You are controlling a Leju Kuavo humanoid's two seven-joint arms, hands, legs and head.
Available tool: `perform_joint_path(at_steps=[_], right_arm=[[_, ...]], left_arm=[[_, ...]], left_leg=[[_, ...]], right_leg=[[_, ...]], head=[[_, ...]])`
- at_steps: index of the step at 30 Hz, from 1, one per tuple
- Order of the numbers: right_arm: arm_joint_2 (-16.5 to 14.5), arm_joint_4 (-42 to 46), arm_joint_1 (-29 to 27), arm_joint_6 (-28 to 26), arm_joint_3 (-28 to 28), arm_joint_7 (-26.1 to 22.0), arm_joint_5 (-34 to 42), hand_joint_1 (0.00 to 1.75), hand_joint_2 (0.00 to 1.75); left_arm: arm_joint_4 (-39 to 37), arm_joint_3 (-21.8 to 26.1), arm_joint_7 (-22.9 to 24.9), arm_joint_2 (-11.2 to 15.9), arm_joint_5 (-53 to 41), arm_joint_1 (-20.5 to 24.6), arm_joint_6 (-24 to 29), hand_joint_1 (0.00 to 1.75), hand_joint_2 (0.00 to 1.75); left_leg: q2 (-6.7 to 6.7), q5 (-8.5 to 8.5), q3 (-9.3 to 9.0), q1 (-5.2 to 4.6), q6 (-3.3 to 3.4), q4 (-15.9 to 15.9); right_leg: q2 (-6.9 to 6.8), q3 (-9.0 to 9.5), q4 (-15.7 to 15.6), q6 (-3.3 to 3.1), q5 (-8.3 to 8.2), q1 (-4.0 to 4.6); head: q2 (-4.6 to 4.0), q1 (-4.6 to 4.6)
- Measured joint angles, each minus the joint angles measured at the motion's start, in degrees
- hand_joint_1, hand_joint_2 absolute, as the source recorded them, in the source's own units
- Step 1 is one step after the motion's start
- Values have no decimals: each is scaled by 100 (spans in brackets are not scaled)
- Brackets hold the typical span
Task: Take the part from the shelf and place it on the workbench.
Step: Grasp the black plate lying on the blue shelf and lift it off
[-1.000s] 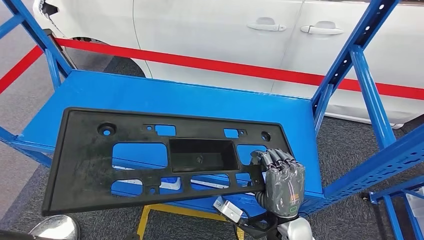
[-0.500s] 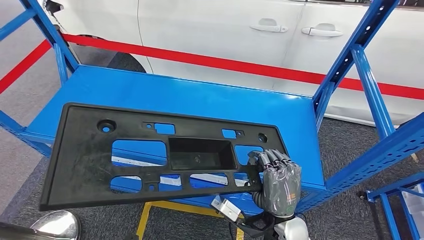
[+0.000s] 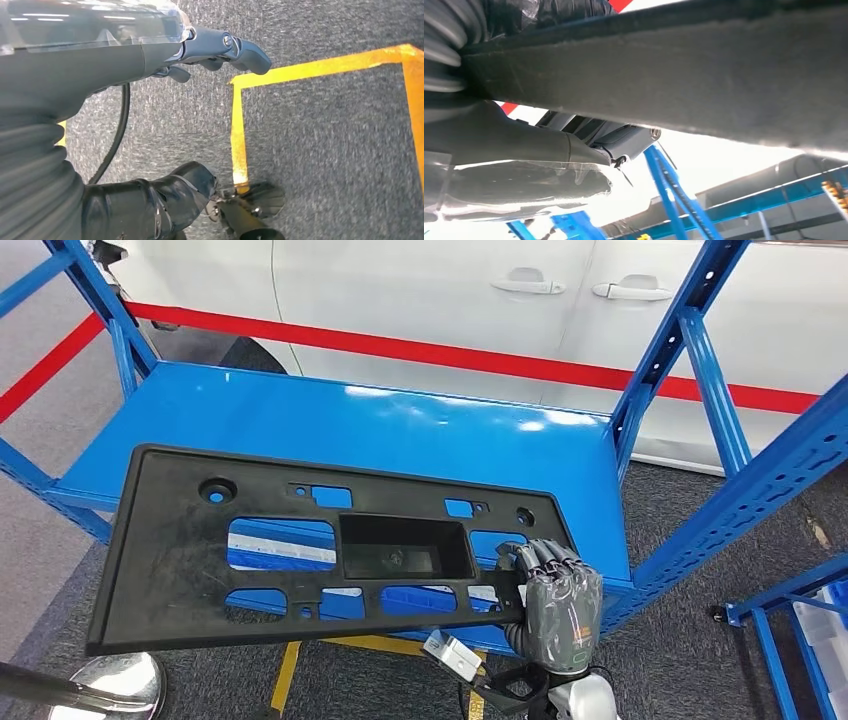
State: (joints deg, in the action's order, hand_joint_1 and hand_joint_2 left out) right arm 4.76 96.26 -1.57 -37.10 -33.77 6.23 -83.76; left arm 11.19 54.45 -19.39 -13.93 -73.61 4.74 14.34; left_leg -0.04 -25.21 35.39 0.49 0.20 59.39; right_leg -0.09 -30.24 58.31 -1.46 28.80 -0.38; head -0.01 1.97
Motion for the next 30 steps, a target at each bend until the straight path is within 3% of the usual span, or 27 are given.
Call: perform_joint_path(at_steps=[1, 3, 4, 5, 6, 7, 9, 11, 14, 15, 17, 19, 20, 21, 22, 24, 26, 27, 30], right_arm=[[-9, 0, 1, 1, 2, 1, 1, 171, 175], [-28, 0, 0, 1, 4, 2, 2, 171, 175], [-34, -1, -2, 1, 5, 1, 2, 171, 175], [-37, -1, -4, 1, 5, 1, 2, 171, 175], [-38, -2, -5, 1, 5, 0, 2, 171, 175], [-38, -2, -6, 1, 5, -1, 2, 171, 175], [-39, -3, -7, 1, 6, -1, 2, 171, 175], [-40, -3, -6, 1, 8, 0, 2, 171, 175], [-41, -3, -6, 1, 10, -3, 2, 171, 175], [-41, -3, -9, 1, 12, -4, 2, 171, 175], [-41, -3, -10, 1, 15, -3, 2, 171, 175], [-41, -4, -14, 1, 18, -4, 2, 171, 175], [-41, -8, -17, 1, 18, -4, 2, 171, 175], [-41, -13, -20, 1, 18, -4, 2, 171, 175], [-41, -17, -21, 1, 18, -4, 2, 171, 175], [-41, -22, -14, 1, 19, -3, 2, 171, 175], [-41, -21, -8, 1, 21, -3, 2, 171, 175], [-41, -21, -5, 1, 22, -3, 2, 171, 175], [-42, -22, -5, 7, 24, 1, 67, 171, 175]], left_arm=[[0, 0, 0, 0, 1, -3, 0, 0, 175], [1, 0, 0, 1, 0, -3, 0, 0, 175], [1, 0, 0, 1, 0, -3, 0, 0, 175], [1, 0, 0, 1, -1, -4, 0, 0, 175], [1, 0, 0, 1, -1, -4, 0, 0, 175], [1, 0, 0, 1, -1, -3, 0, 0, 175], [2, 0, 0, 2, -1, 5, 0, 0, 175], [1, 0, 0, 3, -1, 15, 0, 0, 175], [0, 0, 0, -1, -1, 15, 0, 0, 175], [0, 0, 0, -4, -1, 18, 0, 0, 175], [0, 1, 0, -11, -1, 30, 0, 0, 175], [0, 2, 0, -11, -1, 33, 0, 0, 175], [0, 2, 0, -11, -1, 28, 0, 0, 175], [0, 2, 0, -11, -1, 24, 0, 0, 175], [0, 2, 0, -11, -1, 22, 0, 0, 175], [0, 2, 0, -12, -1, 23, 0, 0, 175], [0, 2, 0, -13, -1, 24, 0, 0, 175], [0, 2, 0, -13, 0, 25, -1, 0, 175], [0, 2, 0, -12, -1, 20, -3, 0, 175]], left_leg=[[-6, -167, 64, 2, -26, 148], [-6, -672, 257, 21, -70, 744], [-5, -873, 344, 26, -92, 1101], [-4, -961, 379, 28, -107, 1360], [-4, -932, 333, 29, -115, 1449], [-3, -808, 186, 29, -113, 1325], [-5, -561, -333, 24, -82, 591], [-16, -509, -708, -3, -30, -26], [-17, -455, -712, -16, 62, -187], [-3, -401, -690, -2, 106, -212], [25, -272, -600, 30, 198, -257], [36, -161, -446, 21, 238, -244], [40, -110, -365, 19, 236, -232], [44, -63, -286, 17, 230, -215], [46, -24, -213, 17, 221, -195], [44, 36, -88, 16, 189, -133], [38, 80, -18, 5, 132, -75], [37, 106, -4, 2, 97, -61], [26, 143, 33, 9, -17, -47]], right_leg=[[-9, -48, -24, -50, -57, -19], [-22, -166, -24, -110, -150, -25], [-25, -234, -10, -117, -190, -22], [-28, -304, 11, -114, -228, -19], [-30, -374, 37, -107, -263, -17], [-31, -439, 67, -96, -293, -16], [-29, -548, 131, -59, -344, -13], [-29, -610, 170, -1, -404, -3], [-24, -630, 144, 99, -509, -3], [-12, -651, 169, 132, -466, -6], [9, -780, 491, 190, -104, -15], [12, -995, 1194, 235, 417, -31], [12, -1064, 1520, 253, 561, -39], [11, -1052, 1691, 264, 573, -45], [10, -934, 1652, 268, 473, -50], [8, -386, 951, 252, 217, -59], [13, 92, 226, 207, 174, -34], [16, 175, 65, 180, 210, -15], [9, 98, 14, 61, 112, -12]], head=[[0, -1], [0, -3], [1, -3], [0, -3], [0, -4], [0, -4], [0, -5], [-1, -2], [0, 0], [0, 2], [0, 5], [0, 6], [1, 5], [1, 4], [1, 5], [1, 4], [0, 4], [0, 3], [-1, 3]])
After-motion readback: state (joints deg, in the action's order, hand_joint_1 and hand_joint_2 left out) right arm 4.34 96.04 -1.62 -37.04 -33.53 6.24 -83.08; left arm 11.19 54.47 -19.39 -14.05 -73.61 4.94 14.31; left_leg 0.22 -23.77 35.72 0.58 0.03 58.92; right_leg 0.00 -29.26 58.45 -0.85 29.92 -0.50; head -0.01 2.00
